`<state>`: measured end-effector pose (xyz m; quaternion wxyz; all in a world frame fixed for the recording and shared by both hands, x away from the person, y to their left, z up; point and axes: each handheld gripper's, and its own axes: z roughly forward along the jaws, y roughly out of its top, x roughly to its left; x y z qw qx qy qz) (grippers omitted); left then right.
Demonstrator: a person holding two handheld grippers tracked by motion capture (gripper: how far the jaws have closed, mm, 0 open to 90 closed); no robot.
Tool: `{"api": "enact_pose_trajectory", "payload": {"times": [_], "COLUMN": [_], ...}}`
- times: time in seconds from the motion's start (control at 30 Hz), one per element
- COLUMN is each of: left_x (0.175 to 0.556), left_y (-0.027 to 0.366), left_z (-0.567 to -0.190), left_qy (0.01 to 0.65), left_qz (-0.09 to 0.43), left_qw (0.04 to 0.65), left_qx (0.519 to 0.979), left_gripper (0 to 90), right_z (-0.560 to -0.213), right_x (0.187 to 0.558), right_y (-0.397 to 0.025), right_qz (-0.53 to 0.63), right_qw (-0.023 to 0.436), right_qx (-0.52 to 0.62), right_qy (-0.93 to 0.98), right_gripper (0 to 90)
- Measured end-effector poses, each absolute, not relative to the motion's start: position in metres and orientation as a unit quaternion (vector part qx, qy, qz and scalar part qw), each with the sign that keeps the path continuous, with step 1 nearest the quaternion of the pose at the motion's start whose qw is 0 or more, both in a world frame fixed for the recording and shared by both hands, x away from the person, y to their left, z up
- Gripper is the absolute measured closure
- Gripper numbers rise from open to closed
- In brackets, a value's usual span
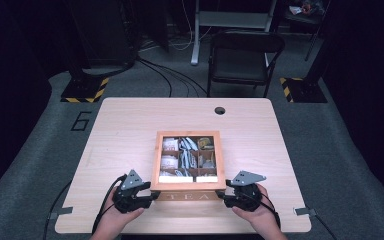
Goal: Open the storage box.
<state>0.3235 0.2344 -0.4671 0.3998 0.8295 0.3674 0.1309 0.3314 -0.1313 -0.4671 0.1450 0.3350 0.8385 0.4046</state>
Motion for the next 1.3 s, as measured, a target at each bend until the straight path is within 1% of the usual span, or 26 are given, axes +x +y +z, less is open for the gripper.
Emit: {"api": "enact_pose_trajectory", "payload": {"times": [0.03,0.17,0.5,0.87,1.27,1.3], "left_x": [0.324,0.324,0.324,0.325,0.327,0.328], "left_y": [0.235,0.235,0.231,0.231,0.233,0.233], "left_z": [-0.466,-0.466,-0.463,-0.457,-0.447,-0.445], "left_qy": [0.366,0.365,0.363,0.366,0.373,0.373], "left_qz": [0.123,0.124,0.139,0.127,0.113,0.111], "left_qw": [0.4,0.401,0.399,0.403,0.403,0.404], "left_qx": [0.831,0.831,0.831,0.829,0.828,0.828], "left_gripper": [49.8,49.9,51.1,50.7,50.8,50.7], "right_z": [-0.466,-0.466,-0.464,-0.458,-0.45,-0.449], "right_x": [0.331,0.331,0.331,0.333,0.337,0.338], "right_y": [-0.13,-0.13,-0.127,-0.13,-0.132,-0.133], "right_qz": [0.403,0.403,0.404,0.406,0.412,0.412], "right_qw": [0.15,0.148,0.151,0.143,0.138,0.14], "right_qx": [0.337,0.337,0.345,0.343,0.337,0.331], "right_qy": [0.838,0.838,0.833,0.835,0.835,0.837], "right_gripper": [47.2,47.4,47.7,47.6,43.6,42.2]}}
